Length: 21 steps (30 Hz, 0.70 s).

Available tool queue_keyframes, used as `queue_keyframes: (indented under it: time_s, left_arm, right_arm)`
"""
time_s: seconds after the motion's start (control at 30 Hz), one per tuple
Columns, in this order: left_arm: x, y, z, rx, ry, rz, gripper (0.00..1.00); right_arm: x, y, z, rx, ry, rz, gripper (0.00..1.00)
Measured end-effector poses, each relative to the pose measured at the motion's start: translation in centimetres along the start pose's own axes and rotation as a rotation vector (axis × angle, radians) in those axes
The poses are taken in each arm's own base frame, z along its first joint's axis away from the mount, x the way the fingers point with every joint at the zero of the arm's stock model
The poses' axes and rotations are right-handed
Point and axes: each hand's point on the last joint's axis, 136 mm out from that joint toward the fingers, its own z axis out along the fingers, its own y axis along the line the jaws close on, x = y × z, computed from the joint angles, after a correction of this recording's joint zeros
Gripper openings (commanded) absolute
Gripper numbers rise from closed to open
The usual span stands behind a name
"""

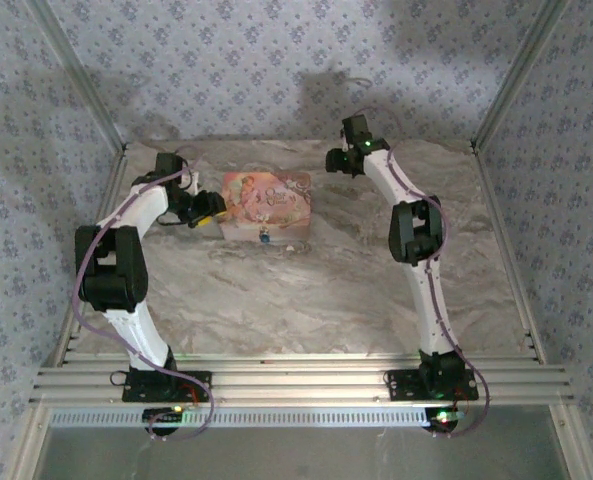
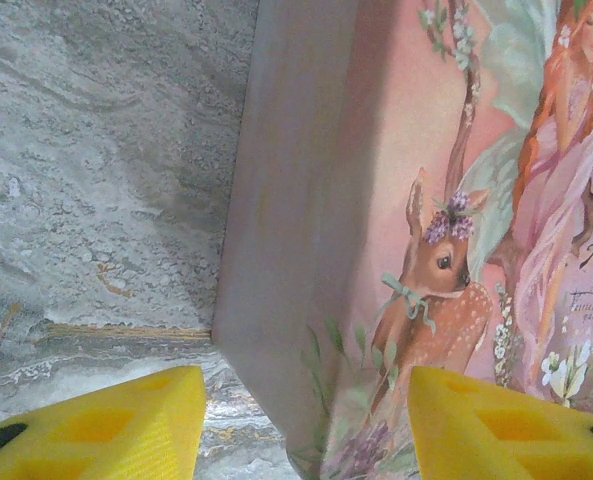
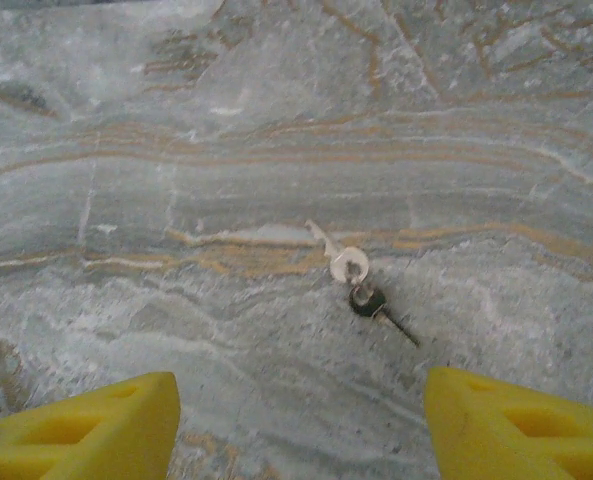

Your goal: Unlock the padlock with the key

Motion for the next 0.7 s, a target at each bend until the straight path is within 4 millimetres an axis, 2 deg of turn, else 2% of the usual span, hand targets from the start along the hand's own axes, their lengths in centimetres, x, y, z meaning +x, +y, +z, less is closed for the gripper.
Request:
queue_keyframes:
  time_s: [0.27,0.4,0.7]
  left_arm:
    - [-0.3,-0.3,-0.2,0.005,-0.008,0.012,0.56]
    - [-0.4,-0.4,-0.3,0.008,-0.01,0.021,0.56]
    - [-0.4,-0.4,-0.3,0.007,-0.009,0.033,0.56]
  right_arm:
    - [0.8,-1.2,2.8,0.011,0.01,0.0,0.64]
    - [0.4,-1.6,4.1,-0.004,-0.008,0.009,0.61]
    - [-1.2,-2.8,4.1,-0.042,-0.05,0.051,0.52]
